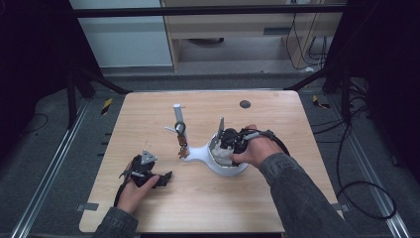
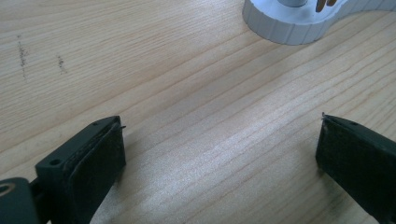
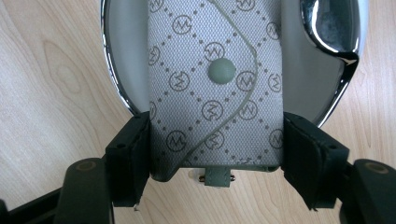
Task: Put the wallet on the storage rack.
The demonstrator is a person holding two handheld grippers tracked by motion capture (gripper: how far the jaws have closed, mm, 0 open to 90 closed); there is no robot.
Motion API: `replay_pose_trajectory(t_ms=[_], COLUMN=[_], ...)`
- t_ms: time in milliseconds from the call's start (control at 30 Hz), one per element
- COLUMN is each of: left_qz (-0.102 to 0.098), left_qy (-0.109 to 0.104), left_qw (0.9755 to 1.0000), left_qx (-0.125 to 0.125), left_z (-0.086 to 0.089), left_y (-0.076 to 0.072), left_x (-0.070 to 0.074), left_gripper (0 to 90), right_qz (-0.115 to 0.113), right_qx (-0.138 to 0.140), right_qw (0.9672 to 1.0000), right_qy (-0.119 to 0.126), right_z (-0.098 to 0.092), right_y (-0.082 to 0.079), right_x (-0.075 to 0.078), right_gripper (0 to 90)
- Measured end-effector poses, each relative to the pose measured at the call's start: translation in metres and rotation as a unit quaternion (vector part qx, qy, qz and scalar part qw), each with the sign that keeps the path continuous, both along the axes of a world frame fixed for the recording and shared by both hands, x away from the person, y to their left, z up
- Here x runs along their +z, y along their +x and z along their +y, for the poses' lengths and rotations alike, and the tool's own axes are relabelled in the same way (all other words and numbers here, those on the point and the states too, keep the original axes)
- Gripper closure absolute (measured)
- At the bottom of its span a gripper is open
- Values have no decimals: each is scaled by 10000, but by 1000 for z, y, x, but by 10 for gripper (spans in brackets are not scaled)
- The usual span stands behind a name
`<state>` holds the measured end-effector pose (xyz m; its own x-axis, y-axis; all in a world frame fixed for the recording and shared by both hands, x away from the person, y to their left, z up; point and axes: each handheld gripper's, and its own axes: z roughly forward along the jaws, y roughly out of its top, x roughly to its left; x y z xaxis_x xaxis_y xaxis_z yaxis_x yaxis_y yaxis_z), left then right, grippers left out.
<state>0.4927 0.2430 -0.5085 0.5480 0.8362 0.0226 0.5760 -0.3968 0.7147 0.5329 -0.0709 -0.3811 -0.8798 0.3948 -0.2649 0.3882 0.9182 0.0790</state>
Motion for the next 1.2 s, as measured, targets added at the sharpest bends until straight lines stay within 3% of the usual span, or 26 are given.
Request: replay_pose_trajectory(t_ms=[200,633,1200], left_qz=[0,-8,-5], left_qy=[2,-3,-7], left_qw=[10000,10000,10000], left_qx=[-2,-1,-3], left_z=[0,0,0], left_y=[0,0,0], left_x=[0,0,0], left_gripper=[9,8,6], right_qz=[-146,-249,-432], right_qx=[-74,-105,-201], right_qw=[9996,9986,9957], right_qy=[249,461,797], right_z=[1,-6,-16], right_y=[0,-8,-15], right_x=[5,16,24], right_gripper=[214,207,95])
